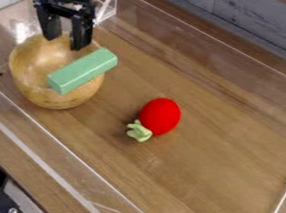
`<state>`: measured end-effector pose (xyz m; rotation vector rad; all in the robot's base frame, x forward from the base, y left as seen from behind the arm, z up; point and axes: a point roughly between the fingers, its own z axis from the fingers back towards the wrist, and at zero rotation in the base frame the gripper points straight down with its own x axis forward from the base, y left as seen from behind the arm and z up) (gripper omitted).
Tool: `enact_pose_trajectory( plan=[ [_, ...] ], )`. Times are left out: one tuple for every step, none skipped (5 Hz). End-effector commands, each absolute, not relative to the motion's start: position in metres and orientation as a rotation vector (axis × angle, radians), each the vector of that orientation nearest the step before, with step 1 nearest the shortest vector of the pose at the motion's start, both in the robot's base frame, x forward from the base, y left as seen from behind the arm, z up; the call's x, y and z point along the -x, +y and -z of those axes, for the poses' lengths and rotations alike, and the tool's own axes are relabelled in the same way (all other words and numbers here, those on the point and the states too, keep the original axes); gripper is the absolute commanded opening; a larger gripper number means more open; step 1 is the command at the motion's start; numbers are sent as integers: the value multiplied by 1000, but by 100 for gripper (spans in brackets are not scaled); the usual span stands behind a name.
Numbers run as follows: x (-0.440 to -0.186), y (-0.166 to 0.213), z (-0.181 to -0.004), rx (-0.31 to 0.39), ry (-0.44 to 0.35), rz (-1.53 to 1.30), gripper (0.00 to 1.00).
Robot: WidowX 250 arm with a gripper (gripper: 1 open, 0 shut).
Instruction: Remove the green block from the brown bowl and put it on the table
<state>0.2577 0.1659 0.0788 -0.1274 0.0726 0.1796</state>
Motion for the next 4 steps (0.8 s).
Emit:
enact_pose_trajectory(
  plan=[
    [-271, 163, -93, 104, 35, -196, 100],
    [-279, 153, -91, 102, 48, -200, 100],
    [-277, 154, -83, 98, 63, -186, 100],
    [-274, 157, -73, 98, 76, -173, 0]
  ],
)
